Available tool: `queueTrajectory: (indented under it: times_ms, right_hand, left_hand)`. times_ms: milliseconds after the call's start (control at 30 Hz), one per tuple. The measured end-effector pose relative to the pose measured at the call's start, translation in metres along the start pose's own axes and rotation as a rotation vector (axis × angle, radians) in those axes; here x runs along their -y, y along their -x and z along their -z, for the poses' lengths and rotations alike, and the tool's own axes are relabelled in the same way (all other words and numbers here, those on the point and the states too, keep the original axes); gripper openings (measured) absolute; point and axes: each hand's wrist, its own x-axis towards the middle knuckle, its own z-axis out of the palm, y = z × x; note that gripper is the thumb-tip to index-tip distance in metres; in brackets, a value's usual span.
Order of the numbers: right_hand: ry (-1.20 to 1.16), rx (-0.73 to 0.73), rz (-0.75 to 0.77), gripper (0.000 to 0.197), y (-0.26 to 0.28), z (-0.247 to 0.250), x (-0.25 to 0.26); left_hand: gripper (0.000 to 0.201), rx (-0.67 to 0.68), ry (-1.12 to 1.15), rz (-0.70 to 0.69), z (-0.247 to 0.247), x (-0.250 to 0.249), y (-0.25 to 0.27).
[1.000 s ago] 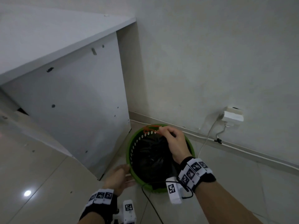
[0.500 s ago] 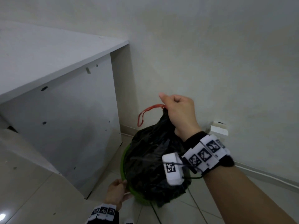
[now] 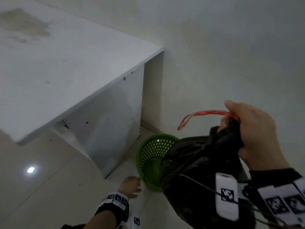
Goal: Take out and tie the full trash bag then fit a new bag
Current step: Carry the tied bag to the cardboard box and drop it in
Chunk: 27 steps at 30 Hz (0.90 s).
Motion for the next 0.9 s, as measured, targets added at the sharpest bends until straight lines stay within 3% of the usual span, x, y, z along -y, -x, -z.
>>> queueTrajectory:
  times_ms: [200,333,467,700,900]
  right_hand:
    - [0.161,0.059,-0.301,0.031,0.031,0.002,0.074]
    - [0.241,0.175,-0.456,0.037,0.061,-0.017,0.11]
    - [0.281,0.353,-0.529,0.042,0.097,-0.067,0.134]
    - [0.303,0.642,-0.57,0.04,0.173,-0.192,0.149]
    - [0.365,0.745,-0.621,0.034,0.229,-0.318,0.133]
  left_hand:
    - [0.016,0.063,-0.099,-0.016,0.058,-0.011,0.149]
    - [0.022,-0.072,-0.029,-0.095,0.123,-0.016,0.257]
    - [0.022,-0.24,0.044,-0.083,0.196,-0.001,0.343]
    - [0.025,-0.393,-0.029,0.094,0.316,0.11,0.409]
    - [0.03,-0.274,-0.009,0.32,0.43,0.194,0.435]
